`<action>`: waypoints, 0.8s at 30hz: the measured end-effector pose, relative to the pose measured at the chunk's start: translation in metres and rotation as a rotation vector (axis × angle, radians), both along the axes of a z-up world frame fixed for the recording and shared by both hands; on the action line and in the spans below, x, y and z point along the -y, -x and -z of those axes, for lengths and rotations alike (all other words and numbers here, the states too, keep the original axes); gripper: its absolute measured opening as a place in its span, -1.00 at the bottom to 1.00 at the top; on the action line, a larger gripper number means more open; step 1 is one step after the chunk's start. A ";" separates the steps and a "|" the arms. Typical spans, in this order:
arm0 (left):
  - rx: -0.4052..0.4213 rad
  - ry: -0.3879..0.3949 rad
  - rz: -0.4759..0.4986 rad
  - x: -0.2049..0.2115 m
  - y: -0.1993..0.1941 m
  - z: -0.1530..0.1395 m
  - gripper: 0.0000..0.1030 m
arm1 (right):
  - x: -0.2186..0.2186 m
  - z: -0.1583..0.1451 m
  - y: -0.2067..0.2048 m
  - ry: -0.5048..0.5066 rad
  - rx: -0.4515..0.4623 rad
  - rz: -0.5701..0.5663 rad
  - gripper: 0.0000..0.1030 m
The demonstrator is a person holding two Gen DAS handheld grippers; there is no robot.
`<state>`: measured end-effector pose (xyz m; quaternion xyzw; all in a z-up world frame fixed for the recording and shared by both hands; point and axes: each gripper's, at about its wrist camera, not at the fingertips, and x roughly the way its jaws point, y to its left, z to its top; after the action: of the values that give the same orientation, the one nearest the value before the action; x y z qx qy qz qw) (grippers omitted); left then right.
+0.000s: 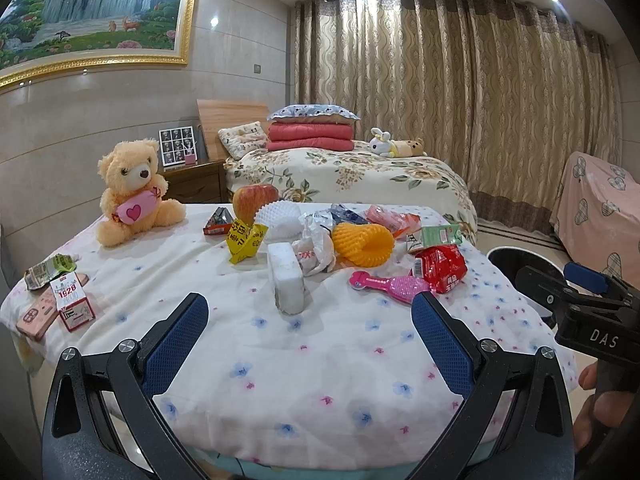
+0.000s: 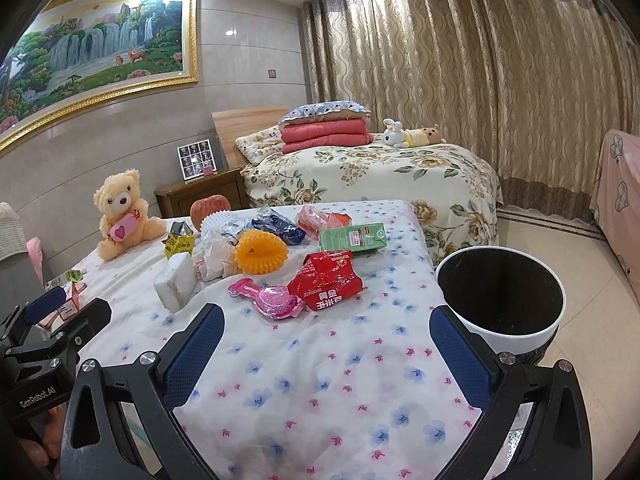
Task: Collect trash
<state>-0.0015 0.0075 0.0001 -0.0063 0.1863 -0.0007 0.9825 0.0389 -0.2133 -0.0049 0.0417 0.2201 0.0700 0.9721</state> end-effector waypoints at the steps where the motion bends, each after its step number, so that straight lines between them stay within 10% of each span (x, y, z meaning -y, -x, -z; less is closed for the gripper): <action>1: 0.000 0.000 0.000 0.000 0.000 0.000 1.00 | 0.000 0.000 0.000 -0.001 -0.001 -0.001 1.00; 24: -0.020 0.001 0.008 0.002 -0.003 0.005 1.00 | 0.003 0.004 -0.003 -0.013 -0.030 0.001 1.00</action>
<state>0.0014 0.0056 -0.0044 -0.0058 0.1962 -0.0046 0.9805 0.0414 -0.2158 -0.0094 0.0492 0.2342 0.0702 0.9684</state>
